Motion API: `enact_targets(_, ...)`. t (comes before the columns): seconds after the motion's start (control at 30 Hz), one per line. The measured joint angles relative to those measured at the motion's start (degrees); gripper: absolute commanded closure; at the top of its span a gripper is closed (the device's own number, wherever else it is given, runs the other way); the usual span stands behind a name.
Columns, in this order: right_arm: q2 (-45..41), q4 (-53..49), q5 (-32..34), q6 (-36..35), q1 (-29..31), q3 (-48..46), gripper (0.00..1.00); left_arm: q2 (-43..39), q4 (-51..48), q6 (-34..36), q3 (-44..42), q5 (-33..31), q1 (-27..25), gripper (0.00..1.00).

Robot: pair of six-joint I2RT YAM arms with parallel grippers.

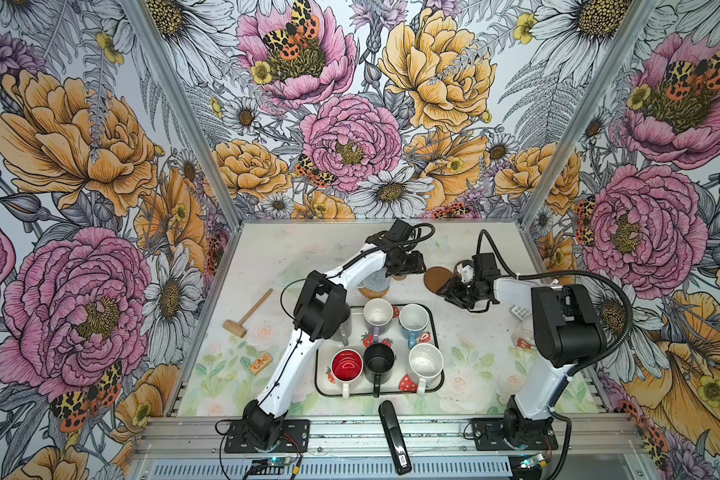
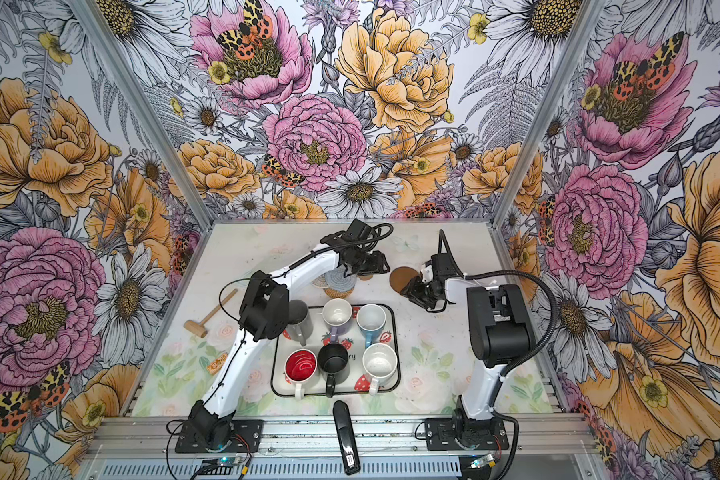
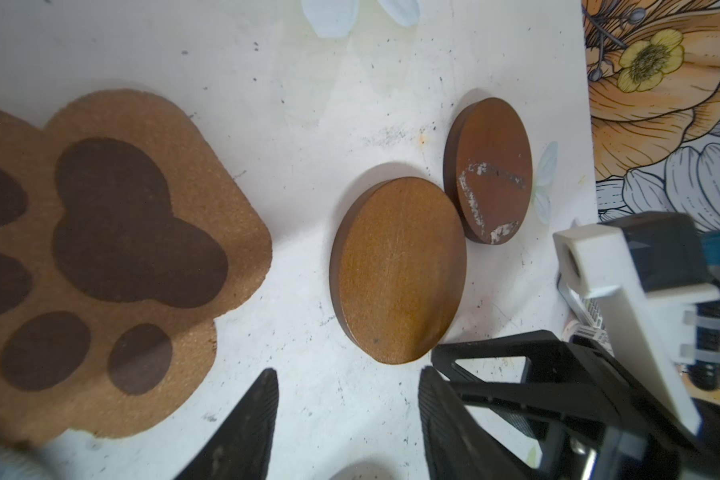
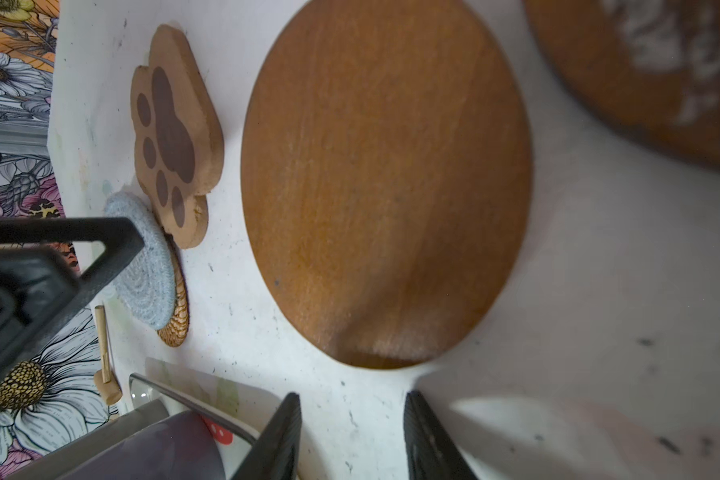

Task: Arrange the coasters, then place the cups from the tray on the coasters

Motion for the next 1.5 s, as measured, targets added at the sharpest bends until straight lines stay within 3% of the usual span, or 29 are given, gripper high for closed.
enact_targets(0.67,4.1,0.6,-0.4,0.5,-0.1,5.2,0.57,-0.7,0.0,1.7,-0.7,-4.0,4.6,0.44)
enact_targets(1.07,-7.8,0.2,-0.4,2.2,-0.1,5.0,0.56,3.4,-0.3,3.1,8.3,-6.9,10.2,0.44)
enact_targets(1.5,-11.7,0.2,-0.8,2.8,-0.1,4.1,0.54,12.1,-0.2,3.1,13.4,-4.6,10.2,0.44)
